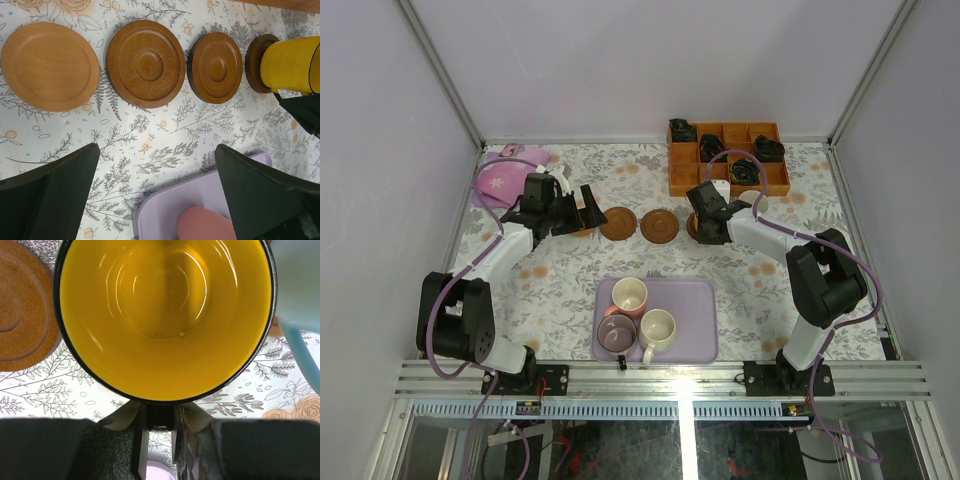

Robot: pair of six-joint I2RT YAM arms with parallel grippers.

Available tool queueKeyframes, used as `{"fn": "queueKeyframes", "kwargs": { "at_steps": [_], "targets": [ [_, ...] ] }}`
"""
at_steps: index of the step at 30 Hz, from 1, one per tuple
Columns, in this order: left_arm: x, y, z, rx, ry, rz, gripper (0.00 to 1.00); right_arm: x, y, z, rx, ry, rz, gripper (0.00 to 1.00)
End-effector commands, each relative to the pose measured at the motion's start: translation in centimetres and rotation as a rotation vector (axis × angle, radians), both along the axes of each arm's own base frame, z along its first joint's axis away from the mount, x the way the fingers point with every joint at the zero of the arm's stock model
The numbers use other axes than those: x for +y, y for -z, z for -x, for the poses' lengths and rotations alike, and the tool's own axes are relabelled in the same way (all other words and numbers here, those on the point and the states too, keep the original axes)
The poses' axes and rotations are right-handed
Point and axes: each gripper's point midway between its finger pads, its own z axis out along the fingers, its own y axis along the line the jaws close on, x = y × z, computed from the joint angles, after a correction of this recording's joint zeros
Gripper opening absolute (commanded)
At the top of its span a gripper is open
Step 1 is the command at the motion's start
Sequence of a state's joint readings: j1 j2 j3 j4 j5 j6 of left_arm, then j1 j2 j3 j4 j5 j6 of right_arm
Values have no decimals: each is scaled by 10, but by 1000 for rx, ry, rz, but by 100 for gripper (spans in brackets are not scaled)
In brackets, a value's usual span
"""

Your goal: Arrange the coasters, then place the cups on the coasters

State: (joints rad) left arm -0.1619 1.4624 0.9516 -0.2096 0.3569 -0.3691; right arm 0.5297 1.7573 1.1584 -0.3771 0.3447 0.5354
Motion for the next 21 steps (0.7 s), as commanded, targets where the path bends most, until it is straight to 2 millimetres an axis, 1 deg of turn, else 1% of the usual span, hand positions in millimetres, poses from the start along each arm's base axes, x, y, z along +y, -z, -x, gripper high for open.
{"fn": "queueKeyframes", "kwargs": {
  "at_steps": [1,9,14,21],
  "targets": [
    [-2,-17,-16,-71,5,18,100,5,-39,-14,-82,12,-47,0],
    [-2,-15,-16,-69,7,21,100,8,-34,-19,-80,-2,-40,0],
    [-2,-14,-16,-68,8,20,100,11,-34,-26,-89,-6,-38,0],
    [-2,-13,-14,-65,8,16,100,11,-31,-30,-86,-11,-23,0]
  ]
}}
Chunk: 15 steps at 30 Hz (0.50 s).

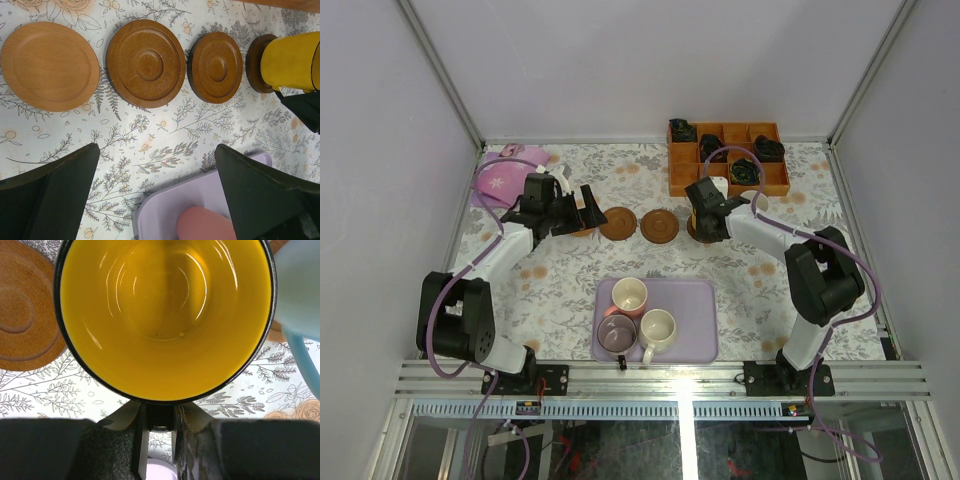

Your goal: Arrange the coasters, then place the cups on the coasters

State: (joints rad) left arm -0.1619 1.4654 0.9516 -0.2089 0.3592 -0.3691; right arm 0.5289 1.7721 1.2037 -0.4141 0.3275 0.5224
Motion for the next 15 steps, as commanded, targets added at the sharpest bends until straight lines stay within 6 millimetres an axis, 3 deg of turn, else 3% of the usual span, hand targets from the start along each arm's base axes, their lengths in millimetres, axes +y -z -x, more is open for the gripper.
{"fn": "queueKeyframes", "kwargs": {
  "at_steps": [1,15],
  "targets": [
    [-1,-14,-15,-69,7,14,100,7,-25,-27,-97,7,-20,0],
    [-2,-12,-16,-62,9,15,100,4,-23,-27,-87,25,-22,3]
  ]
}}
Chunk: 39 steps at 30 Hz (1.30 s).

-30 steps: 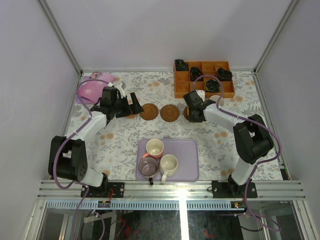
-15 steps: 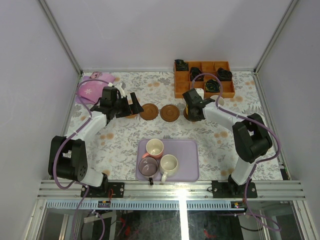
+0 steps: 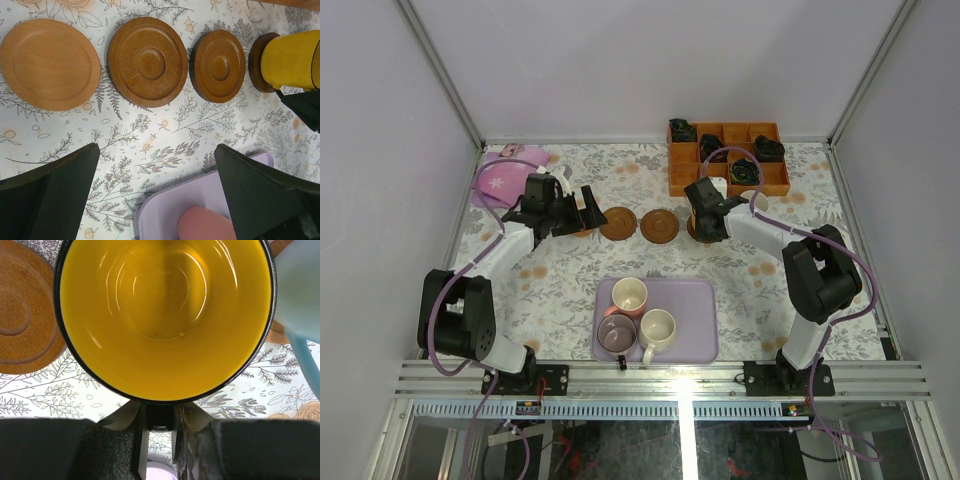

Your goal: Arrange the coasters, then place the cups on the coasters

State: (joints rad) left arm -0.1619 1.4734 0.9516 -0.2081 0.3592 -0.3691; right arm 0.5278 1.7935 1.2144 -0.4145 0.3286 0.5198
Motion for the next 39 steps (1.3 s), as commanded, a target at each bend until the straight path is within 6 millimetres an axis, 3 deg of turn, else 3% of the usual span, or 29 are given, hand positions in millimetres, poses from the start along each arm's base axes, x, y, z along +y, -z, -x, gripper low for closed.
{"fn": "queueKeyframes", "kwargs": {
  "at_steps": [1,6,11,18,26,30,33,39],
  "targets": [
    [-2,-14,-16,-69,8,15,100,4,-28,-25,-97,26,-32,7],
    [-1,-13,-15,-66,9,11,100,3,-26,-25,-89,27,-36,30],
    [-1,-13,-15,-64,10,11,100,3,-24,-22,-77,22,-37,39],
    [-1,-13,-16,-65,10,10,100,2,-27,-15,-65,29,-46,44],
    [-1,-20,-16,-83,22,-4,100,0,-49,1,-80,38,-100,77],
    [0,-26,-15,-101,29,-11,100,8,-68,15,-107,1,-161,87],
    [1,-29,-13,-110,35,-17,100,20,-83,29,-122,-65,-200,89],
    [2,-28,-4,-103,41,-17,100,49,-99,76,-111,-260,-198,90]
  ]
}}
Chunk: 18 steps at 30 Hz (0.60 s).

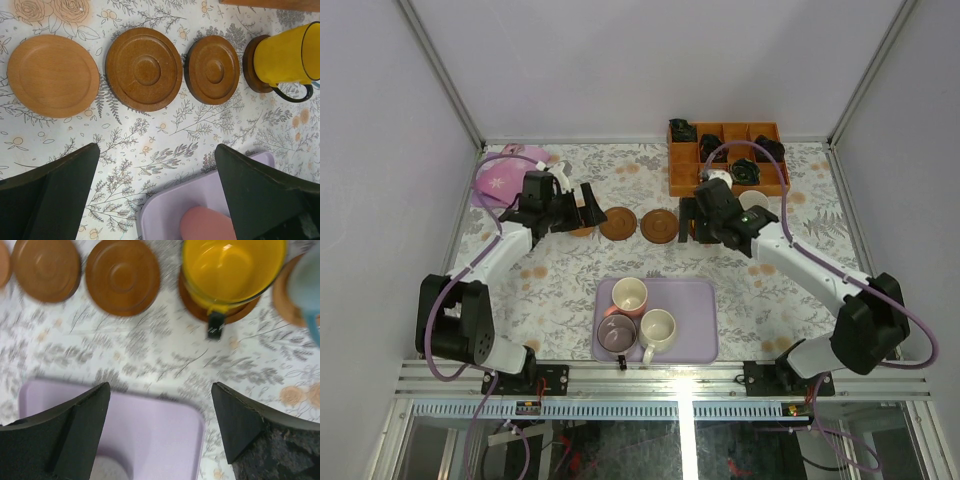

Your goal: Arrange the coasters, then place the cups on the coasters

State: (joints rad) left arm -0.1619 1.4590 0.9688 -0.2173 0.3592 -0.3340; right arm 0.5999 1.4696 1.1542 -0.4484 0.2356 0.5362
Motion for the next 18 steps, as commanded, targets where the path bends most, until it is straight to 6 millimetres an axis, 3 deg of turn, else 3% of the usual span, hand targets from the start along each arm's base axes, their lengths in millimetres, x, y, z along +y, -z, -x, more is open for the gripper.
{"fn": "queueKeyframes", "kwargs": {
  "at_steps": [1,5,11,18],
  "targets": [
    [1,-18,0,-63,22,4,100,24,-7,48,39,-184,14,91],
    [0,-17,5,-59,26,10,100,41,-1,89,107,-295,-18,100],
    [0,-19,13,-67,31,16,100,46,15,144,187,-392,6,99],
    [-1,-18,30,-71,44,28,100,66,14,194,179,-566,-26,99]
  ]
}}
